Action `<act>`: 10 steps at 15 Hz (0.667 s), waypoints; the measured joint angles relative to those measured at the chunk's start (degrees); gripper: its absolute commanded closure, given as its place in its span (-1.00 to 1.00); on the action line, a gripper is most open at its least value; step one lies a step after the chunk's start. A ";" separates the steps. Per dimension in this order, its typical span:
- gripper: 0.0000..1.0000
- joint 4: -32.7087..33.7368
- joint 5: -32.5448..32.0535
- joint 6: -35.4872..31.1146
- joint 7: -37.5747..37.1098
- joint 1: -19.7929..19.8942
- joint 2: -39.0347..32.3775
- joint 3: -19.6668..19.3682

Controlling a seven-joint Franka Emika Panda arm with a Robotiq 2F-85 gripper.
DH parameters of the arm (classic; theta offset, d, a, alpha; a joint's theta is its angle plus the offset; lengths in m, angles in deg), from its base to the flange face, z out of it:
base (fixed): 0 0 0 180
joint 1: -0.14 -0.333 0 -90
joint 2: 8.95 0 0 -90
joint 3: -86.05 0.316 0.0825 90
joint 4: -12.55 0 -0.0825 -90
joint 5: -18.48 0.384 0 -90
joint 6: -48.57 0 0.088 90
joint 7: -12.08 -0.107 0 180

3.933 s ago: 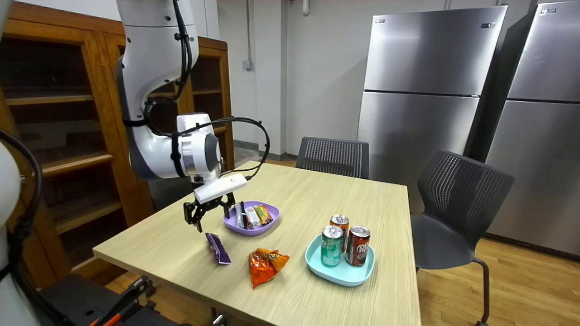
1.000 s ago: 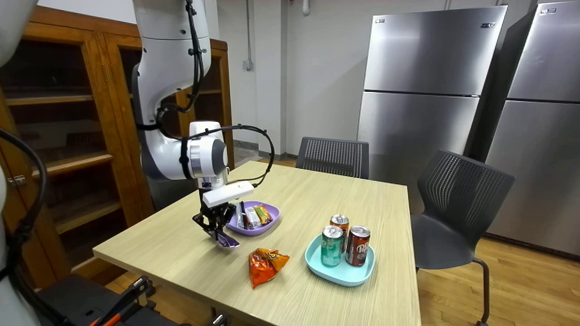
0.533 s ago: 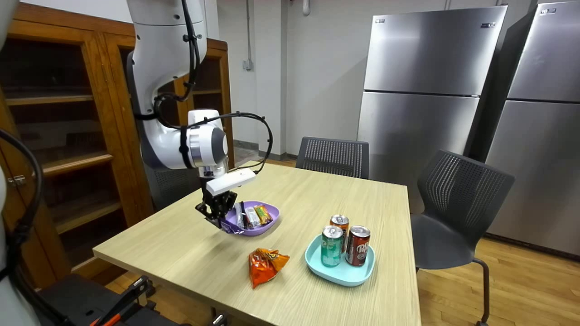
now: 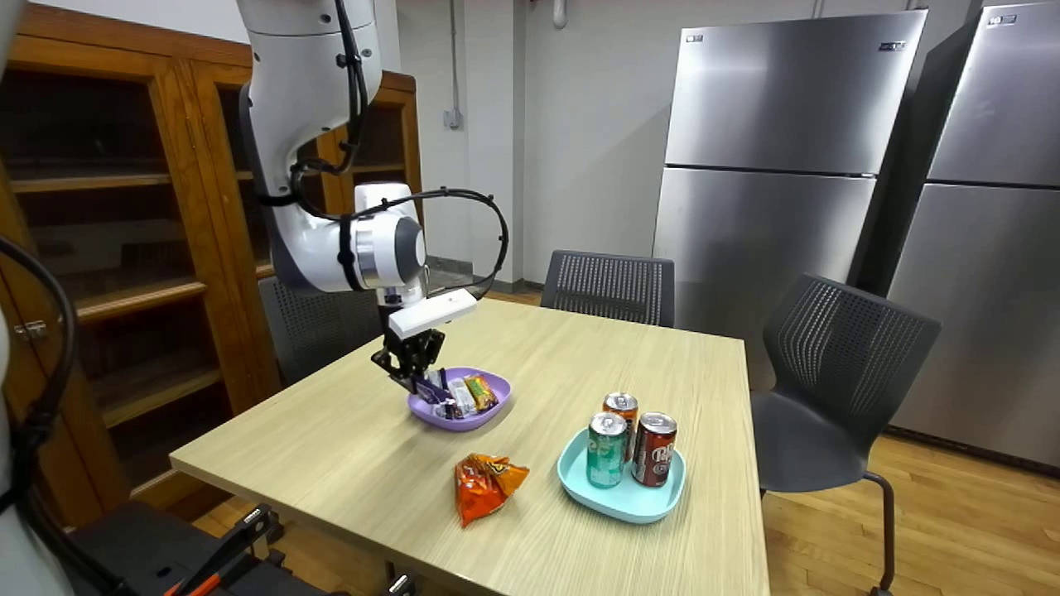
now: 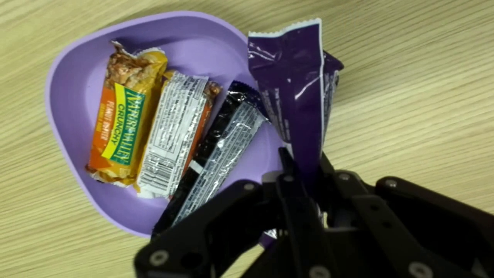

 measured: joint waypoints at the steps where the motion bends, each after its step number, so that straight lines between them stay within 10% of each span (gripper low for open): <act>1: 0.93 0.56 0.33 -0.02 0.00 0.07 -0.03 -0.11; 8: 0.93 4.98 0.82 -1.11 -2.94 -1.53 -1.59 -3.77; 10: 0.67 6.09 0.75 -1.49 -4.75 -2.62 -2.50 -4.95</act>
